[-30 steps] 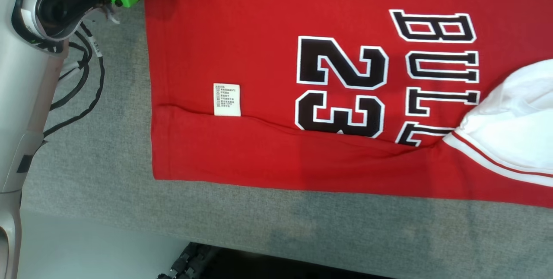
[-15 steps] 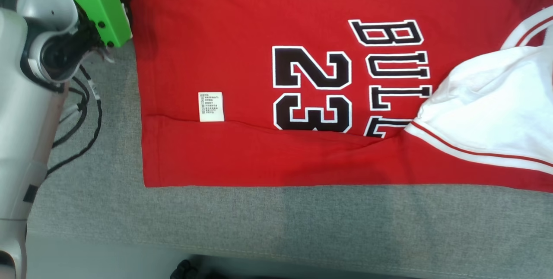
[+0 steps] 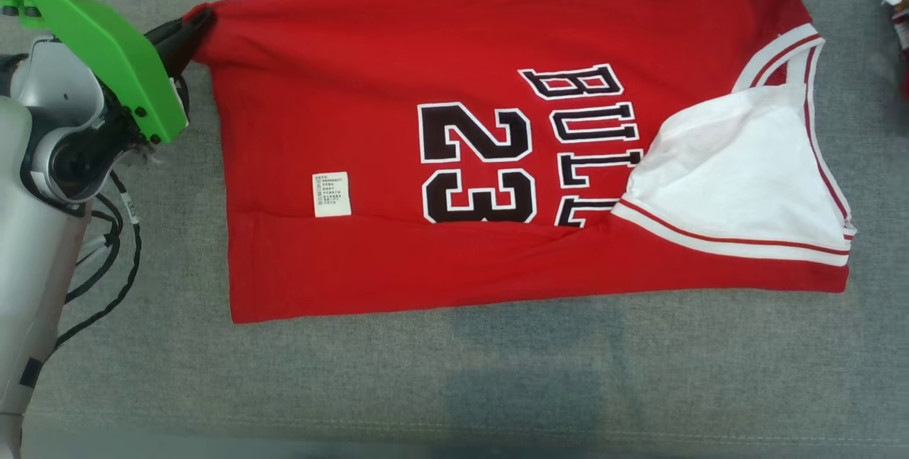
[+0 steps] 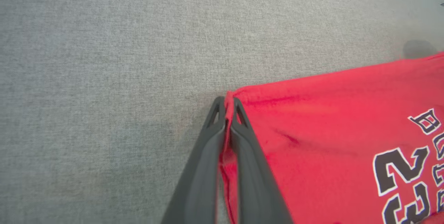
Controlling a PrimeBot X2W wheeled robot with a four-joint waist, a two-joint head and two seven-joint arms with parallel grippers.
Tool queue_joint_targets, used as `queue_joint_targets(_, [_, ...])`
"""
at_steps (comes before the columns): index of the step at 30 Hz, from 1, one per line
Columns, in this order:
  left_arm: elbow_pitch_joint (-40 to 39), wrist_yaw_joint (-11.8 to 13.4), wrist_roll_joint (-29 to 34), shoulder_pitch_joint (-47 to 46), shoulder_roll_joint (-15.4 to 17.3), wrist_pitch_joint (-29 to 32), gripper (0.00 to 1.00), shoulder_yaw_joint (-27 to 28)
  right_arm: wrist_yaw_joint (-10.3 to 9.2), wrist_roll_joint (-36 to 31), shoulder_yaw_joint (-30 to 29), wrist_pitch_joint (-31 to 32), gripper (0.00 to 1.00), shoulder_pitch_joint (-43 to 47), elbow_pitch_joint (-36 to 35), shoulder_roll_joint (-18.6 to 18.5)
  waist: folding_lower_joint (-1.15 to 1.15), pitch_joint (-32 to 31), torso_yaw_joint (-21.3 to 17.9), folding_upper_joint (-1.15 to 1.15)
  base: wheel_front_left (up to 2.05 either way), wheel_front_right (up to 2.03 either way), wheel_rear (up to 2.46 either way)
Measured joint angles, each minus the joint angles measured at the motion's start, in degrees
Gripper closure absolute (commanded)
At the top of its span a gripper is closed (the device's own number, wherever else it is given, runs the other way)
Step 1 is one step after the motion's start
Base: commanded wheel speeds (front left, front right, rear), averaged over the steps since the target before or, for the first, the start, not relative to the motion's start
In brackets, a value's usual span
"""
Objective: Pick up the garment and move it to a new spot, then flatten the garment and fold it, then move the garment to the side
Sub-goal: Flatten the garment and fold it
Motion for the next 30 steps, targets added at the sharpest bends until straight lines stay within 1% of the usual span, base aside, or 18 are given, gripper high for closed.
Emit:
queue_joint_targets(10, [-4.4,-0.7,-0.8,4.6,0.8,-2.4,1.00,-0.1,0.04,2.3,-1.2,-3.7,1.00,10.2,-4.7,-0.7,0.00,-3.7,-3.2,0.00,0.00,0.00,0.00])
queue_joint_targets(20, [-9.0,-1.3,-0.9,10.3,3.8,-4.3,1.00,-1.4,-0.14,3.6,-3.5,-7.2,1.00,19.8,-10.5,-3.2,0.00,-5.3,-4.4,0.00,0.00,0.00,0.00])
queue_joint_targets(25, [-10.7,-1.4,-0.7,14.4,5.4,-6.8,1.00,-1.2,-1.45,4.9,-3.9,-9.6,1.00,26.7,-13.8,-2.8,0.00,-6.1,-4.5,0.00,0.00,0.00,0.00])
queue_joint_targets(30, [-12.8,-1.4,-0.6,18.6,5.3,-10.1,1.00,0.0,-2.58,5.4,-4.1,-12.1,1.00,33.3,-17.3,-2.0,0.00,-6.6,-4.5,0.00,0.00,0.00,0.00])
